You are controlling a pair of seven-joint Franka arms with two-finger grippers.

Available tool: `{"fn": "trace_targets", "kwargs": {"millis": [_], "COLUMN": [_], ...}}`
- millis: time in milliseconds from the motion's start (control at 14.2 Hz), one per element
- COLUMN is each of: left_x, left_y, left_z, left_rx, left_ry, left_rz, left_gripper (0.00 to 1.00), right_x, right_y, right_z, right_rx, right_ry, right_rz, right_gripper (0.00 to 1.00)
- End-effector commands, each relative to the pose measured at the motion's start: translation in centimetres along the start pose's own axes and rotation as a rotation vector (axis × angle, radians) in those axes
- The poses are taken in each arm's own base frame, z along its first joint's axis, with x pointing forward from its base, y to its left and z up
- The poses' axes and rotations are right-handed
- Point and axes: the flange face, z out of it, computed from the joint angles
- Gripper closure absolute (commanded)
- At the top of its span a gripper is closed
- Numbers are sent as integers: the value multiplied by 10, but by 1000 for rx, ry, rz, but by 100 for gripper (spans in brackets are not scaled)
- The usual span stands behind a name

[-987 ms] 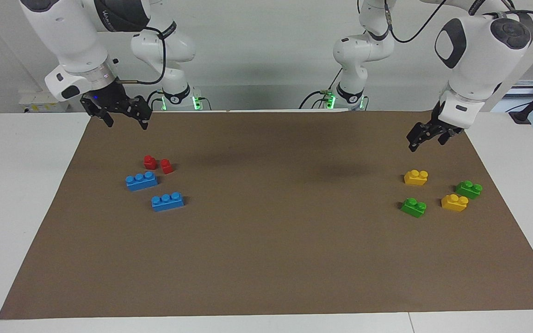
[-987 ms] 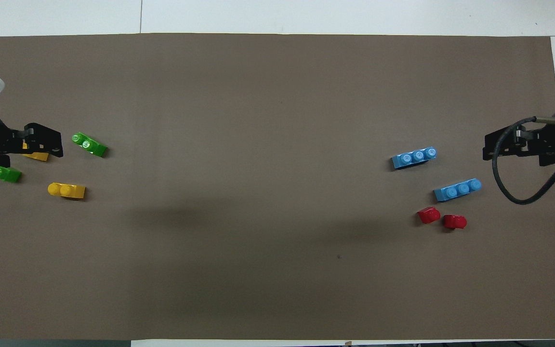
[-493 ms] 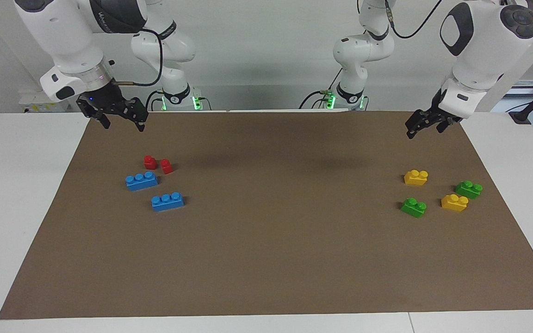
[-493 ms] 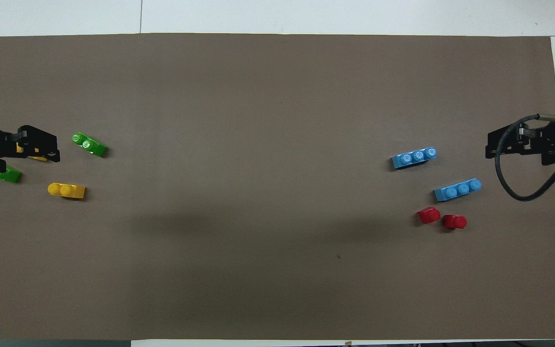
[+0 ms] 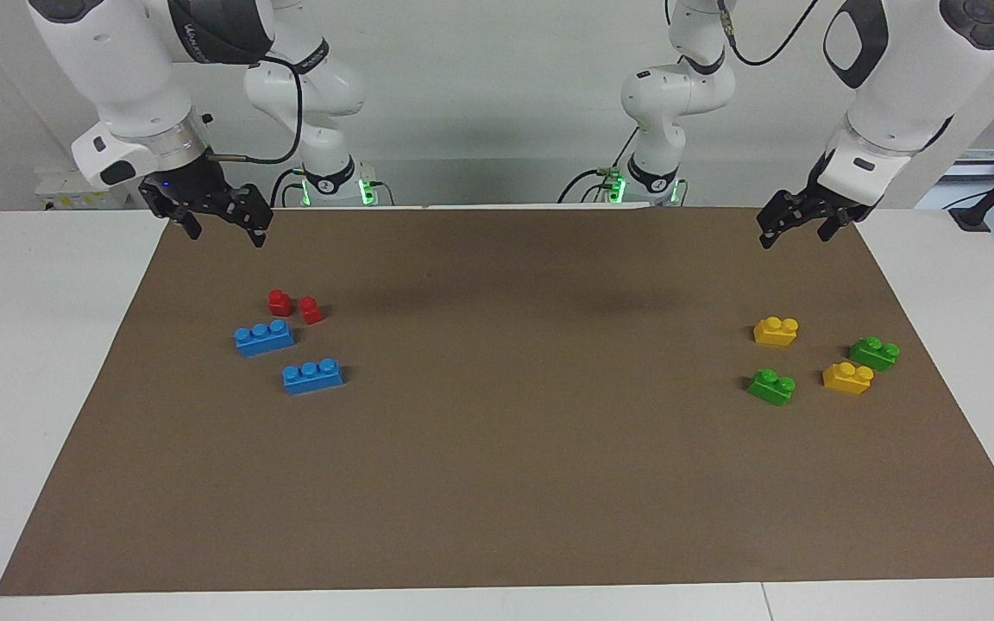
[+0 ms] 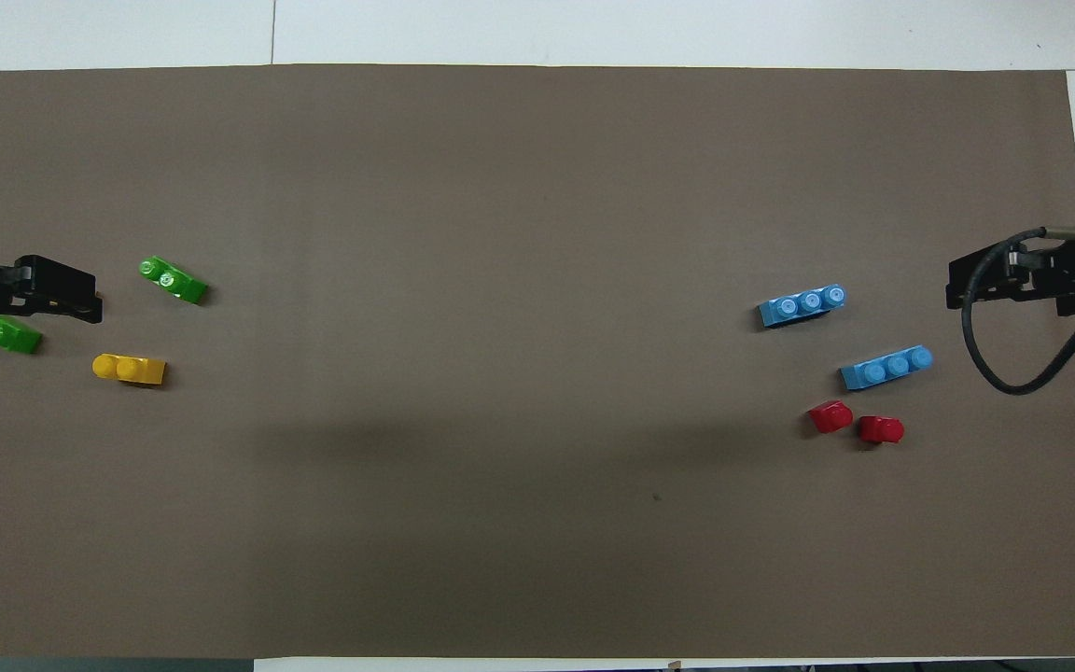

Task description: Remove green block with left arm and hold with right

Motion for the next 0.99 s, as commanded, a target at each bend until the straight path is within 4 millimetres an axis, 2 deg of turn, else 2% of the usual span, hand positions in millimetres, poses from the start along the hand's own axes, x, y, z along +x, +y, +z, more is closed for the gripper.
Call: {"fn": "trace_targets", "kwargs": {"millis": [0, 916], "left_x": [-5, -4], "left_y": [-1, 4], "left_z": [-7, -10], "left_rx": [-29, -18], "left_ry": [-3, 32], "left_rz": [14, 33], "left_gripper": [0, 0], "right_x": [5, 5], "right_y": [4, 4], "right_z": [-1, -1], "right_rx": [-17, -16], "right_ry": [9, 7], "right_rz": [-45, -82], "right_gripper": [0, 0]}}
